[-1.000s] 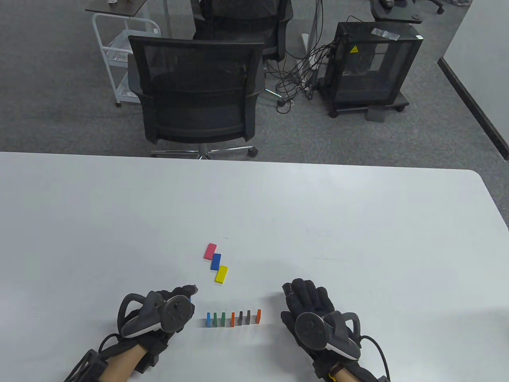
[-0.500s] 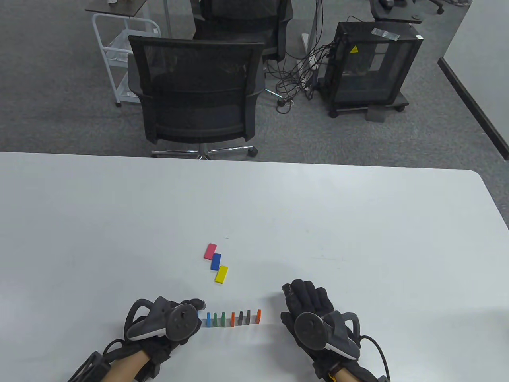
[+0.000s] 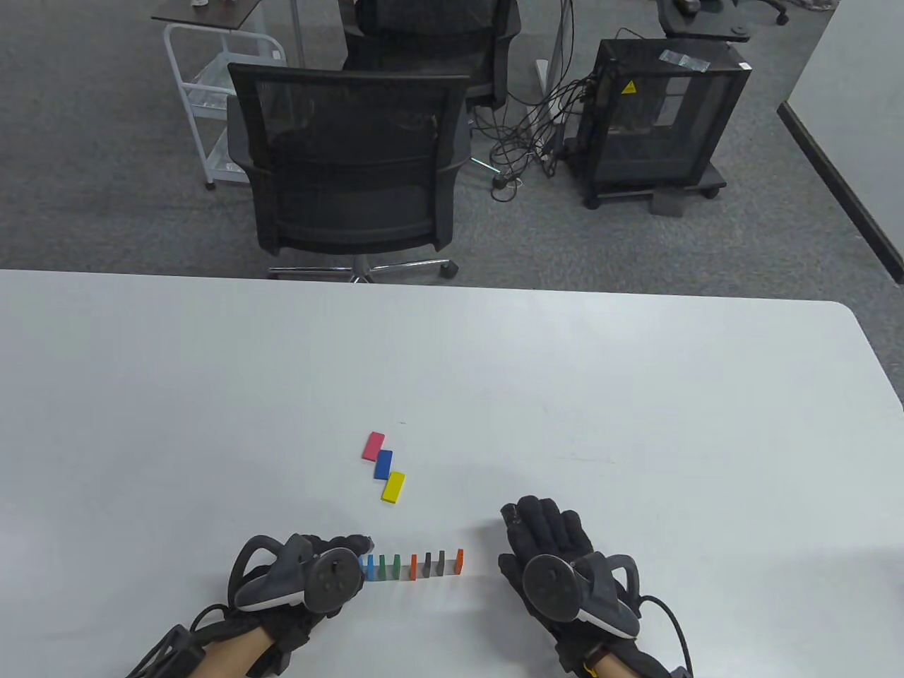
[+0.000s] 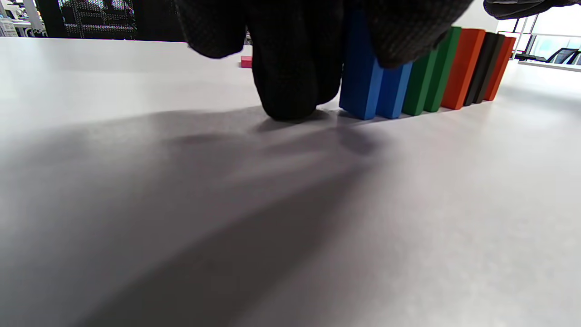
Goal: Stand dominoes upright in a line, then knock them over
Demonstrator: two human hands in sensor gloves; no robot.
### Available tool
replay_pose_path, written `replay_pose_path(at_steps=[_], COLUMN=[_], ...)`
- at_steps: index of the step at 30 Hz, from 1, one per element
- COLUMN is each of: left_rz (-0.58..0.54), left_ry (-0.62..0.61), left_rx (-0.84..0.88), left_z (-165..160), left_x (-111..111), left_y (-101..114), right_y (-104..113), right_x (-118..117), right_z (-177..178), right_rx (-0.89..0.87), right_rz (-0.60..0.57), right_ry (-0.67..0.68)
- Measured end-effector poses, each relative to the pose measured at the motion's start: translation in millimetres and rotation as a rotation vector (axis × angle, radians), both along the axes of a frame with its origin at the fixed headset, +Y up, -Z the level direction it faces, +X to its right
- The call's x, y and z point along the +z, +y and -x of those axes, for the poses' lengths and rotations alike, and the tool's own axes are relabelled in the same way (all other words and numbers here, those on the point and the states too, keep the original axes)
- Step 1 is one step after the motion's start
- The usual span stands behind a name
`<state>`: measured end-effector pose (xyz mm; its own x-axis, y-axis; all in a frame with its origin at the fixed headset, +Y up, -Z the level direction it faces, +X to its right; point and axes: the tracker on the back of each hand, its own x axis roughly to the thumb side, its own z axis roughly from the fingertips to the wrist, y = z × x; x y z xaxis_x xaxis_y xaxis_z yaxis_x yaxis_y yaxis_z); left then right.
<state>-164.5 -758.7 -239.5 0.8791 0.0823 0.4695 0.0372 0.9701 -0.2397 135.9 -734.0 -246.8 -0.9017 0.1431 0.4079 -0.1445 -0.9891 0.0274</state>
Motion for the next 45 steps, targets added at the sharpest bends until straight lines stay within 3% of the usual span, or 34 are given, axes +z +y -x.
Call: replay_pose_path(at_steps=[18,21,26,30,35,41,45], left_rz=[0.051,0.133,0.077,0.034,0.055,0.111,0.127], left_ry=[-0.004,0.010,0.062,0.176,0.287,0.359,0.392], left_rx=[-0.007,0.009,0.043,0.060,0.016,-0.058,-0.138], left_z=[0.7,3.7,14.7,21.0,13.9,-5.4,-18.0], left_x=[0.2,0.0,-9.3,-32.8,-83.7,-142.2,-167.0], left_y=[2.9,10.6,32.5,47.4,54.7,42.3,29.8], right_y=[0.0,-0.1,-0.6,-0.3,2.9,6.2,7.2], right_x=[0.0,0.1,-0.2,-0.3,-0.7,0.4,1.0], right_z=[-0.1,-0.1,-0.5,-0.3,-1.1,0.0,0.6], right_rx=[-0.001,0.004,0.004,0.004,-0.007,-0.012,-0.012], right_rz=[-0.001,0.003,0.012,0.011,0.002,-0.013,-0.023], right_ry=[-0.001,-0.004,-0.008,-0.009,-0.020,-0.013,-0.007])
